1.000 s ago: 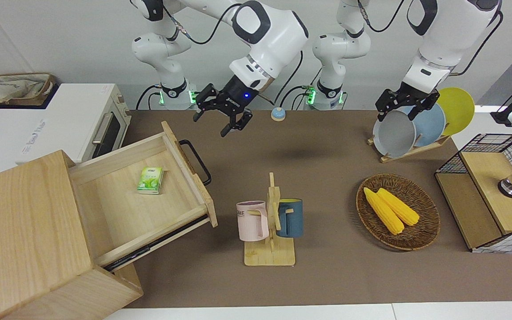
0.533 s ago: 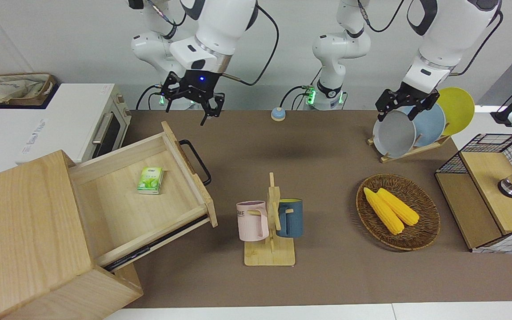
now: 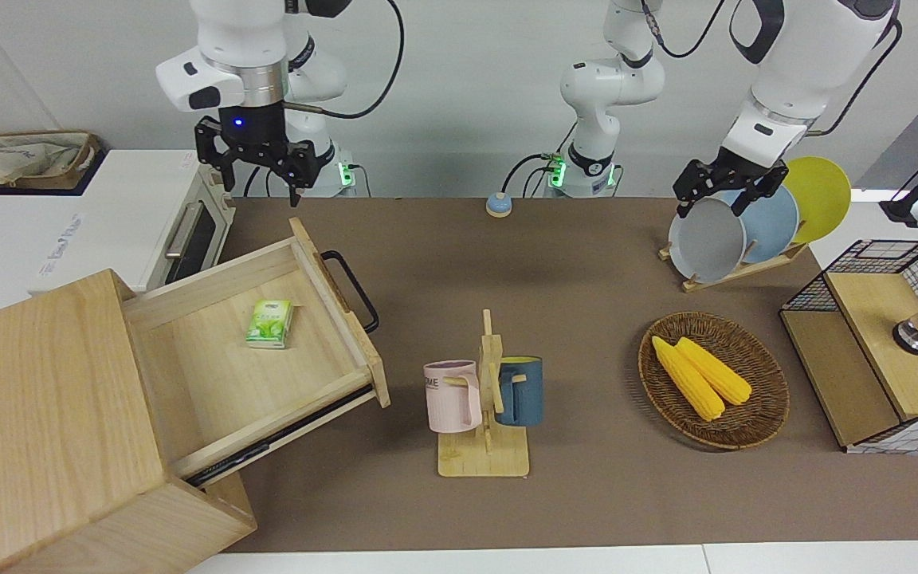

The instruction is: Slide drawer open with right arm

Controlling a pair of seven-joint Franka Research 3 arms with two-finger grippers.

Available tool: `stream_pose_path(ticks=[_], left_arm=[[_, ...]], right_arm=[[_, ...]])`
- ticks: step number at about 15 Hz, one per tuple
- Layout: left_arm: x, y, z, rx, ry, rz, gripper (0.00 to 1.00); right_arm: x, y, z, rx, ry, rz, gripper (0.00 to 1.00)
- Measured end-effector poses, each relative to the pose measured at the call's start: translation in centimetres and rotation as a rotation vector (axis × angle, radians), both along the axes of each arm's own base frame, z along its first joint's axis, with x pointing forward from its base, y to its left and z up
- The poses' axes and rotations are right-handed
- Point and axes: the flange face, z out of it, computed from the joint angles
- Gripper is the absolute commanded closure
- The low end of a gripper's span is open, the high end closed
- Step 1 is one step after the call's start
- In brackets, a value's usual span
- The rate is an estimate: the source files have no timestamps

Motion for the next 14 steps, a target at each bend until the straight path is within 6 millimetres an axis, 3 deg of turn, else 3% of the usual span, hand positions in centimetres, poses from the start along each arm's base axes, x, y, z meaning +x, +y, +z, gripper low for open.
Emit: stream_pose_path(ticks=[3,7,14], left_arm=[[0.0,0.0,0.0,0.000,0.000,0.000,0.00],[0.0,0.0,0.0,0.000,0.000,0.000,0.00],[0.0,0.0,0.0,0.000,0.000,0.000,0.00]], right_arm=[[0.5,-5.0,-0.2,0.035,0.026,0.040,0.013],[1.2,-8.6,-1.5,0.084,0.035,0.063,0.013],[2.9,-8.5,-4.5,0.150,-0.037,0.079,0.011]])
